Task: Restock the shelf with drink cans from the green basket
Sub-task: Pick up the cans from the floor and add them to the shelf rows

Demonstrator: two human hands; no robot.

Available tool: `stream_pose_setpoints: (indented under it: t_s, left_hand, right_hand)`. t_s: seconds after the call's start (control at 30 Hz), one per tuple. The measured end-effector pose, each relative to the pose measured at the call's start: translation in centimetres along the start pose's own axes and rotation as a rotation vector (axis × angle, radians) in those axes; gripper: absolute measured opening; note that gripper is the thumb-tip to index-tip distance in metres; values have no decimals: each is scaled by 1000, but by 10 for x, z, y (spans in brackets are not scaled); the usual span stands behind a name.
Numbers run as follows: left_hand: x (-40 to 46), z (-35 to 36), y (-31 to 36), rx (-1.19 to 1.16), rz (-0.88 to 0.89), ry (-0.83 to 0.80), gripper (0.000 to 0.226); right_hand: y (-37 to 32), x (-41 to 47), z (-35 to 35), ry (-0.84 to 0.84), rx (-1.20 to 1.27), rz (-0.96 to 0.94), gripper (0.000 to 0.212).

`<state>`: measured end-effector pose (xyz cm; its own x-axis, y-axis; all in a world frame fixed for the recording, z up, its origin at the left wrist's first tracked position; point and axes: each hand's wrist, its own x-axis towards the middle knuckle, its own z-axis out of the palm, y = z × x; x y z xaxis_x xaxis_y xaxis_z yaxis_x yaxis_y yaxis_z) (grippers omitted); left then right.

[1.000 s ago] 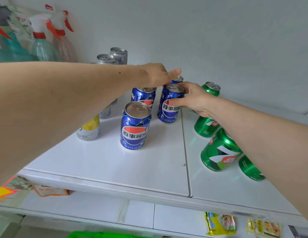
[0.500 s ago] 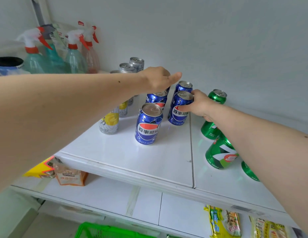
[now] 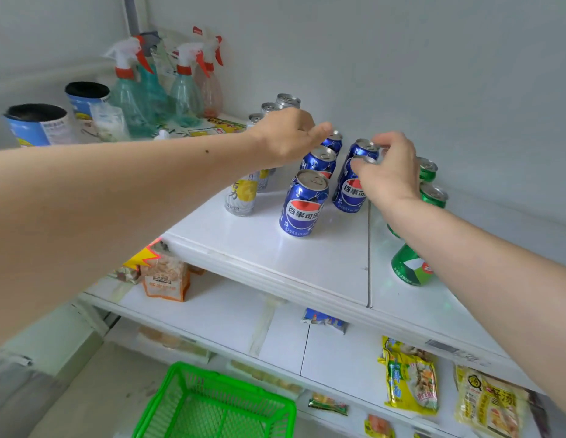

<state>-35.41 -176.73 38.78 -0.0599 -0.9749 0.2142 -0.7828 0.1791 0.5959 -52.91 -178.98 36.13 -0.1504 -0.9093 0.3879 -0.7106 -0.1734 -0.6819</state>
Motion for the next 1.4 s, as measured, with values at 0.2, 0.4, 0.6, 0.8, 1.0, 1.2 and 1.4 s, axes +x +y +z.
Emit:
stream_pose_setpoints:
  t_s: [0.2,0.4,0.6,0.8,1.0,1.2,1.4]
  left_hand:
    - [-66,-26,-52,-82,-13,262,32]
    - [-138,-70,-133,-116,56,427,21]
    - [-228,-91,-255,-136,-61,375,19]
    - [-309,-66,-381,-74,-251,293,19]
    - [-384,-13,-490,-55,-501,216,24]
    - [-463,70,-599,-92,-754,208,21]
    - [-549,176,-696,-180,-1048,162,13]
  right_hand:
    - [-57,-78,42,60,231,-188,25]
    - [-113,-162,114,162,357,-311,24]
    - [-153,-261,213,80,367,-343,23]
    - [-149,-361,323,-108,380,-341,20]
    - [-112,-446,421,-349,362,-282,19]
    - [-45,-529,516,-627,311,-192,17]
    - [44,-619,621,-927,86,-103,30]
